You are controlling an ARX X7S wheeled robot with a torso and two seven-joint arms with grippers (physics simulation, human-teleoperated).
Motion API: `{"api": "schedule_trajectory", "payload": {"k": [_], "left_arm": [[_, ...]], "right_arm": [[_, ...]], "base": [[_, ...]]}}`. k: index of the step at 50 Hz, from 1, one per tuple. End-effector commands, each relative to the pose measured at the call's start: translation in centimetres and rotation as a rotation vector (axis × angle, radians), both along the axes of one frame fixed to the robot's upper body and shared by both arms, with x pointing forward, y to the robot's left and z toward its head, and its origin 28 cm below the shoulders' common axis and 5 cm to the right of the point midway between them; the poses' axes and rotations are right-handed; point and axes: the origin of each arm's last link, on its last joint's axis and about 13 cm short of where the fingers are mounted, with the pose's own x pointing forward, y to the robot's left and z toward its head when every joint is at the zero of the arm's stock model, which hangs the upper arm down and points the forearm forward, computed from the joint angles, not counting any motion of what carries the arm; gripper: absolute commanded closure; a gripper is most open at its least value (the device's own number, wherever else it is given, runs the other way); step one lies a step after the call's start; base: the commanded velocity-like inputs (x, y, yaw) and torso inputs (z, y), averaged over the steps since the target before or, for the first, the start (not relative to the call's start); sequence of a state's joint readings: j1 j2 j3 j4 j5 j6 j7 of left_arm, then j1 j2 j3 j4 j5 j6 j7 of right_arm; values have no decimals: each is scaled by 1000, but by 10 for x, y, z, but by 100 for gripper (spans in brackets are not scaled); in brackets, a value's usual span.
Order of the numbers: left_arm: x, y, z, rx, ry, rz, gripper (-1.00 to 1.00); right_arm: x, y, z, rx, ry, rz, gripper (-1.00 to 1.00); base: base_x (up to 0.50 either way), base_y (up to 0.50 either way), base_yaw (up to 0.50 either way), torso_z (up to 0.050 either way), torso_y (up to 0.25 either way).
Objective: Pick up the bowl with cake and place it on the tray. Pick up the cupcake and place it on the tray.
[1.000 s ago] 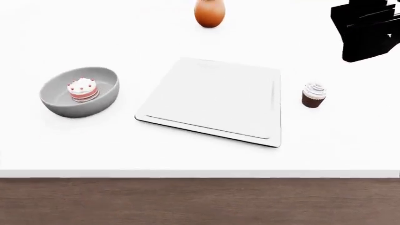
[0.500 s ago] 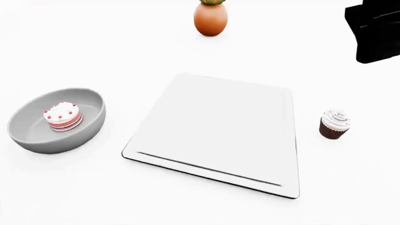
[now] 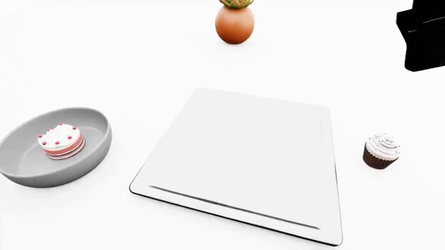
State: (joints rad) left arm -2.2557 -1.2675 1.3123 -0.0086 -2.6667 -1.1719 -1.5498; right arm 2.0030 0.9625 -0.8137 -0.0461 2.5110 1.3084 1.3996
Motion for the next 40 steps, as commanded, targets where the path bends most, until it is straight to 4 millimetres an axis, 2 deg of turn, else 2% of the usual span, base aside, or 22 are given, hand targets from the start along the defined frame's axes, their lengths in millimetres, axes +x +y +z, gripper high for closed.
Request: {"api": "schedule_trajectory", "payload": {"k": [1,19,31,40], "left_arm": [[2,11,-19,-61,55,65,-100],[20,-1,-39,-216,-53,123,-100],[21,8,-53,-220,-21,164,-100],[42,15,-62,-246,-58,187,-100]], "right_arm": [[6,-4,-7,0,15,-12,-100],[11,-6,-16,10,30,-4,-100],[10,-7,-18,6,30,0,-100],[15,-8,-25,4,45,2,-100]], "base": [[0,0,0,0,0],[0,0,0,0,0],[0,0,0,0,0],[0,0,0,0,0]]}}
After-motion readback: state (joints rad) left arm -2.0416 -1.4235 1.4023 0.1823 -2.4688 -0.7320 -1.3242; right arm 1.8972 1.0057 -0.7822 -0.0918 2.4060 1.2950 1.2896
